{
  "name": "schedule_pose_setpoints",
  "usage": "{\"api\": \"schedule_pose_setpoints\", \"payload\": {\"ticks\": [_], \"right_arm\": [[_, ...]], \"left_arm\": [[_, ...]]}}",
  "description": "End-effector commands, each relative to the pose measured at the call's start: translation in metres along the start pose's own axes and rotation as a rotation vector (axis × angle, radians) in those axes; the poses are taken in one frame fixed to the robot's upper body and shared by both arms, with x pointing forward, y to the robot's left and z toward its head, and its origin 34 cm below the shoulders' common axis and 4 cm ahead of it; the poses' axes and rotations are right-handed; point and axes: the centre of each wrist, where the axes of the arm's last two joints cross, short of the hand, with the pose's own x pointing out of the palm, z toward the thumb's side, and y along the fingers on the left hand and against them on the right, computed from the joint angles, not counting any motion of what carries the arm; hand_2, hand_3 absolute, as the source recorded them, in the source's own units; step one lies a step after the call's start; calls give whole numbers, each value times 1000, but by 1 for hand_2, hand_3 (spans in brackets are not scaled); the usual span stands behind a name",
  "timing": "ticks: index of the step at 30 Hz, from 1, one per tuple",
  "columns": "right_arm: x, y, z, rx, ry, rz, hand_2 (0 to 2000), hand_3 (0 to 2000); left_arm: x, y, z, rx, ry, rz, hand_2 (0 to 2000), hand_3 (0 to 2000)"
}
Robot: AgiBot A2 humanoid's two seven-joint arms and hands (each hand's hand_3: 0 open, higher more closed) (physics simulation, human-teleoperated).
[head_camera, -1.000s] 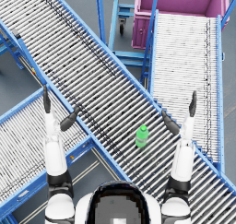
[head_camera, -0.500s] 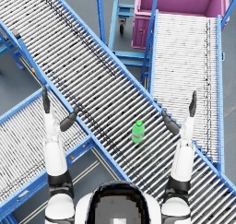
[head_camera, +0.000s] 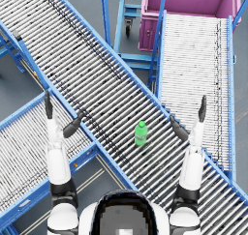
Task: Pick up the oil and place it on the left assembly line, put the cola on the right, and keep Sprite still
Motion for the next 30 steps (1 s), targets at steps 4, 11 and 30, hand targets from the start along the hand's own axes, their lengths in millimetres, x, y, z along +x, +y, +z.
{"api": "schedule_pose_setpoints", "payload": {"ticks": [4, 11, 30], "right_arm": [[-1, -2, 2, -10, 0, -5, 0, 0], [4, -4, 6, -27, -6, 11, 0, 0], [-2, -2, 1, -7, -7, -17, 0, 0]], "left_arm": [[0, 0, 0, 1, -1, -1, 0, 0], [-2, 2, 3, 13, 0, 10, 0, 0], [5, 3, 3, 14, -12, -12, 0, 0]]}}
